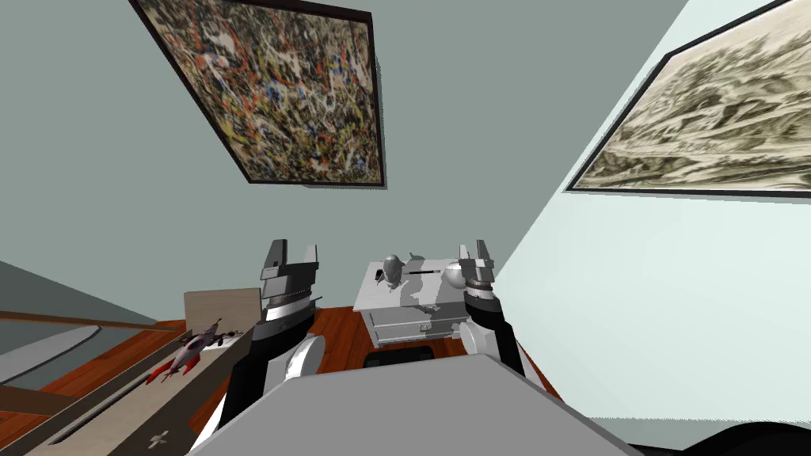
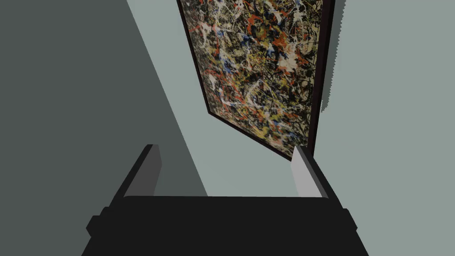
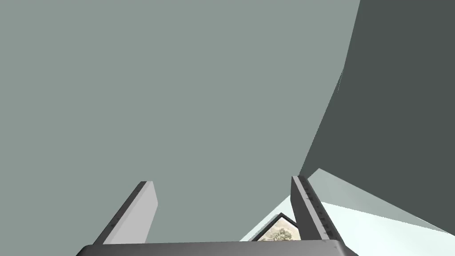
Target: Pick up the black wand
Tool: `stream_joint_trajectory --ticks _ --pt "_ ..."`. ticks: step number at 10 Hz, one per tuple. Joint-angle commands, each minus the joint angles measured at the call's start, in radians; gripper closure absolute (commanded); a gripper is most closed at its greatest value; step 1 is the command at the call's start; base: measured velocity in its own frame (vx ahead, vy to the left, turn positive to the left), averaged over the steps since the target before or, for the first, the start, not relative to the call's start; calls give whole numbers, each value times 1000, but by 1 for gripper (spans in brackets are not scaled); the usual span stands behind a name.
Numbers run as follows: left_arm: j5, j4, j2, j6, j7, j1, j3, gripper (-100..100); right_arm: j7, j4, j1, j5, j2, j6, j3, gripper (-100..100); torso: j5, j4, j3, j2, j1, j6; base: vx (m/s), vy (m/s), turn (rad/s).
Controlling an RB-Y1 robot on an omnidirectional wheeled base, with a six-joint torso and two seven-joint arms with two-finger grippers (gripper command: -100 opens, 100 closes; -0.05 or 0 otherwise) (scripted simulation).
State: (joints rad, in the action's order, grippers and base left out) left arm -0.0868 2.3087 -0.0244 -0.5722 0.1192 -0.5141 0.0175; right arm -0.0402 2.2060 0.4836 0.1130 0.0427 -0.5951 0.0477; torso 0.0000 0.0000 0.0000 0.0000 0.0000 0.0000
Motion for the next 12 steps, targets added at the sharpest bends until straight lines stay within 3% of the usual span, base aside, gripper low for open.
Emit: stream_joint_trajectory --ticks 1,8,9,11,12 --pt "0 0 0 0 0 0 0 0 2 -3 -1 -3 8 2 -1 -100 0 0 0 0 0 0 -4 0 22" --pt "0 0 0 0 0 0 0 0 75 -131 -33 -128 215 79 -35 -100 0 1 2 4 -1 0 -50 1 153" --pt "0 0 0 0 0 0 0 0 75 -131 -33 -128 230 79 -35 -100 0 1 2 4 0 0 -35 -1 79" --pt "0 0 0 0 0 0 0 0 101 -186 -37 -183 293 105 -47 -100 0 0 1 2 -1 0 -34 6 232" --pt "0 0 0 0 0 0 0 0 101 -186 -37 -183 311 105 -47 -100 0 0 1 2 0 -1 -34 0 104"
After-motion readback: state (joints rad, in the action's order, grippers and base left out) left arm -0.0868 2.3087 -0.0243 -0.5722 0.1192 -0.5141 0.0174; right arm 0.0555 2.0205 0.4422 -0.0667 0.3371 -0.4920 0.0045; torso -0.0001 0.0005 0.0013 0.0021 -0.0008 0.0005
